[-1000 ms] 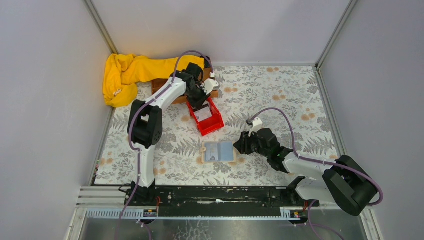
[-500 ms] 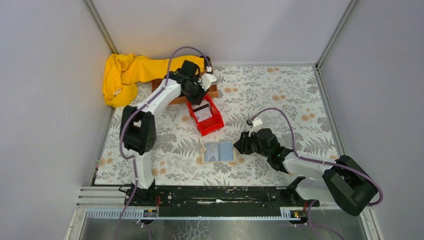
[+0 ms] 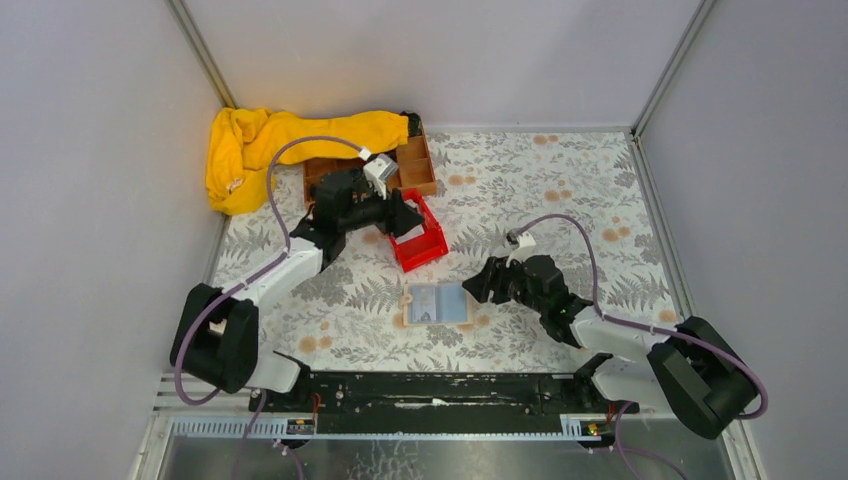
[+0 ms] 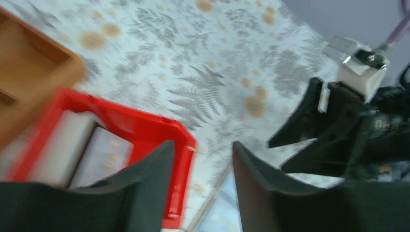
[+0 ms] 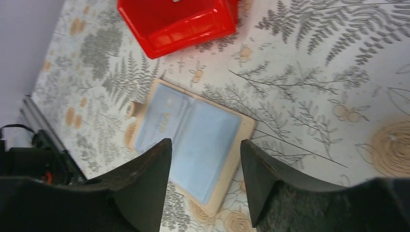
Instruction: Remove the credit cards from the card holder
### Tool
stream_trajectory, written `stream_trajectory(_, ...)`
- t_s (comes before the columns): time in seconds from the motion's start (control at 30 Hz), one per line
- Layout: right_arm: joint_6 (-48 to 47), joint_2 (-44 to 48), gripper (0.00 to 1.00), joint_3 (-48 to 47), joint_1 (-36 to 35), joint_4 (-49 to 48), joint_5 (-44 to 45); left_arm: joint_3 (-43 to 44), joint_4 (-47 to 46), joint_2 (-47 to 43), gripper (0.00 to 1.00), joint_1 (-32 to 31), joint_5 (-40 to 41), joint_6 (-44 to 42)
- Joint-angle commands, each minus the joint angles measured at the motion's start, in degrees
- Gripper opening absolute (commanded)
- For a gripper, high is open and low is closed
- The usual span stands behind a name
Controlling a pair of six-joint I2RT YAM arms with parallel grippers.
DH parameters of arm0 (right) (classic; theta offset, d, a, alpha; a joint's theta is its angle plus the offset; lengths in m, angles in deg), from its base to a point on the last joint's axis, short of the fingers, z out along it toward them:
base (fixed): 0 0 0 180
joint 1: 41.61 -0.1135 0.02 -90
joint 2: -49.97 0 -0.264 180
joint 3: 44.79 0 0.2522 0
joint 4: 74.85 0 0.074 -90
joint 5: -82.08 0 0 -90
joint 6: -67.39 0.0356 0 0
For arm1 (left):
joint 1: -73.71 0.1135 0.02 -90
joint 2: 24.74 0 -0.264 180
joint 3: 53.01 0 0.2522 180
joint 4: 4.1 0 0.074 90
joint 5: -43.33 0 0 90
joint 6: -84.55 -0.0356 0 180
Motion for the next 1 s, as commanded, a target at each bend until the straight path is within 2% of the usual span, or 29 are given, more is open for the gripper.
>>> stream_trajectory(0.0,3.8,-0.8,0.56,-1.0,0.5,-7.5,-6.8,-13.3,-34.9,-0.3,0.49,-0.6,-7.4,26.7)
stream_trajectory(0.07,3.2,-2.7,0.37,-2.1,0.2,-7.6,-7.9,-17.6,-40.8,-0.3,0.12,-2.8,-7.7,31.0)
stream_trajectory(0.1,2.7,-3.4,0.25,-2.6,-0.3,-7.1,-7.3,-19.1,-41.3,-0.9,0.01,-4.4,-6.8,31.2)
stream_trajectory(0.17,0.0,-4.2,0.03,-4.0,-3.3,-4.4,-3.8,-21.3,-39.1,-3.0,0.00,-8.8,-2.6,29.1)
stream_trajectory(0.2,-1.7,-4.4,0.00,-5.0,-4.8,-2.5,-1.6,-22.2,-37.5,-3.9,0.00,-11.6,-0.2,27.3)
stream_trajectory(0.37,-6.5,-6.8,0.00,-8.7,-11.2,2.9,5.9,-23.0,-22.3,-7.8,0.00,-25.9,19.3,15.9)
stream_trajectory(0.43,-6.6,-7.1,0.00,-8.9,-12.5,4.0,8.5,-25.2,-20.5,-9.9,0.01,-30.1,28.6,14.7)
stream_trajectory(0.47,-6.4,-7.2,0.00,-8.5,-12.7,4.2,9.1,-27.3,-21.3,-10.7,0.06,-31.2,32.4,16.3)
stream_trajectory(0.5,-6.1,-7.3,0.00,-8.1,-12.7,4.0,9.3,-29.8,-24.0,-11.3,0.18,-31.5,35.9,19.6)
stream_trajectory(0.53,-6.0,-7.5,0.05,-7.7,-12.7,3.6,9.3,-33.3,-26.9,-12.1,0.50,-31.5,41.3,26.3)
stream_trajectory(0.57,-6.0,-7.9,0.15,-7.4,-12.8,3.3,9.0,-36.6,-28.8,-12.8,0.76,-31.3,45.8,31.4)
stream_trajectory(0.6,-5.9,-8.2,0.23,-7.3,-12.7,3.0,8.6,-40.5,-32.4,-13.0,0.84,-31.1,46.9,32.8)
stream_trajectory(0.63,-5.7,-8.6,0.26,-7.2,-12.7,2.8,8.3,-41.7,-34.9,-12.8,0.86,-30.9,46.7,33.4)
stream_trajectory(0.67,-5.4,-8.7,0.26,-7.1,-12.7,2.7,8.1,-41.2,-32.8,-12.4,0.86,-30.6,46.5,33.7)
stream_trajectory(0.77,-4.1,-9.4,0.20,-6.4,-12.7,1.2,7.1,-38.5,-26.8,-10.0,0.64,-30.5,45.9,34.7)
stream_trajectory(0.97,-1.5,-13.7,0.03,-6.2,-13.4,-2.0,3.7,-40.3,-29.8,-6.0,0.28,-30.5,46.2,37.5)
